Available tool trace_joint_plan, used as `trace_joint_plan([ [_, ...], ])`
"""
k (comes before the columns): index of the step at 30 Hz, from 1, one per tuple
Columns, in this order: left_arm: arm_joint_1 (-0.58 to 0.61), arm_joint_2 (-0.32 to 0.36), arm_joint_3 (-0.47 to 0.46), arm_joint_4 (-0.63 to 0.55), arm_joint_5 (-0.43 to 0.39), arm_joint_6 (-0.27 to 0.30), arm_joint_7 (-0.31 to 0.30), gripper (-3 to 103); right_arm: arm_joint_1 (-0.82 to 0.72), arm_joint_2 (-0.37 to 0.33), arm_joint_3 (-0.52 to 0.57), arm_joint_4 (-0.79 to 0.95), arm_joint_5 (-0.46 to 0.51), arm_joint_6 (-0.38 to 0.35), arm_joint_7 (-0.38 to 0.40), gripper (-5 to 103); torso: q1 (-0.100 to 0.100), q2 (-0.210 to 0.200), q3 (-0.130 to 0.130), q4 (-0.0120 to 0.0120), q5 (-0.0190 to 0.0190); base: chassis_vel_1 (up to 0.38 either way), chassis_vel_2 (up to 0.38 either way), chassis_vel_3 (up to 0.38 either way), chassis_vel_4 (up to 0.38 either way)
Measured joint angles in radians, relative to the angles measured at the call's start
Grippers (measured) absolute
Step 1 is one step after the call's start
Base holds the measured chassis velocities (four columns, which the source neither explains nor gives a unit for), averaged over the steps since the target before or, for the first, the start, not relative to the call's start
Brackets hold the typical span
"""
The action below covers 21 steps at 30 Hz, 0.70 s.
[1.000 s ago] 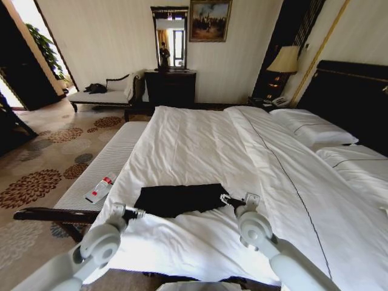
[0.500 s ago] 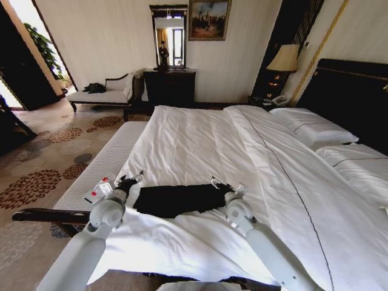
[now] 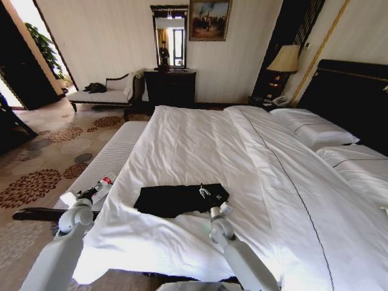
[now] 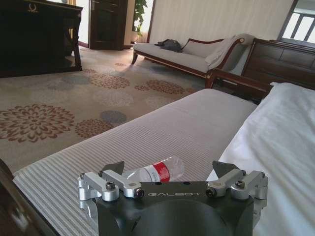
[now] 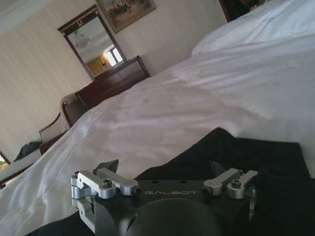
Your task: Fold the clothes on the bed.
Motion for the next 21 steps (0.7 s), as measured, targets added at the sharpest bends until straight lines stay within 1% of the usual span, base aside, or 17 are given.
trace_joint_plan([
  [1,0.000,0.000,0.000,0.000,0.000,0.000,0.000,100,0.000,0.000,0.000,0.000,0.000,0.000,0.000,100,0.000,0.000,0.000,0.0000,0.0000,0.000,0.000,0.000,0.000],
  [3,0.006,-0.004,0.007,-0.020,0.000,0.004,-0.003,100,0.019,0.008,0.015,-0.041,0.003,0.042,-0.030,100,0.000,0.000,0.000,0.0001,0.0000,0.000,0.000,0.000,0.000],
  [5,0.011,-0.009,0.011,-0.035,0.000,0.008,-0.008,100,0.032,0.013,0.027,-0.071,0.011,0.066,-0.051,100,0.000,0.000,0.000,0.0000,0.0000,0.000,0.000,0.000,0.000],
  [9,0.019,-0.013,0.014,-0.060,-0.003,0.019,-0.017,100,0.047,0.017,0.041,-0.107,0.022,0.084,-0.065,100,0.000,0.000,0.000,0.0001,0.0001,0.000,0.000,0.000,0.000],
  [12,0.026,-0.013,0.014,-0.074,-0.004,0.023,-0.021,100,0.052,0.017,0.052,-0.115,0.034,0.083,-0.062,100,0.000,0.000,0.000,0.0001,0.0001,0.000,0.000,0.000,0.000],
  [16,0.042,-0.013,0.009,-0.094,-0.004,0.028,-0.028,100,0.052,0.003,0.088,-0.085,0.061,0.068,-0.039,100,0.000,0.000,0.000,0.0001,0.0003,0.000,0.000,0.000,0.000],
  [18,0.048,-0.014,0.006,-0.101,-0.004,0.029,-0.029,100,0.047,-0.011,0.126,-0.026,0.093,0.048,-0.013,100,0.000,0.000,0.000,0.0002,0.0003,0.000,0.000,0.000,0.000],
  [20,0.053,-0.020,0.004,-0.108,-0.004,0.031,-0.032,100,0.020,-0.043,0.193,0.108,0.146,-0.024,0.067,100,0.000,0.000,0.000,0.0001,0.0001,0.000,0.000,0.000,0.000],
  [21,0.053,-0.020,0.004,-0.108,-0.004,0.031,-0.032,100,0.020,-0.043,0.193,0.108,0.146,-0.024,0.067,100,0.000,0.000,0.000,0.0001,0.0001,0.000,0.000,0.000,0.000],
])
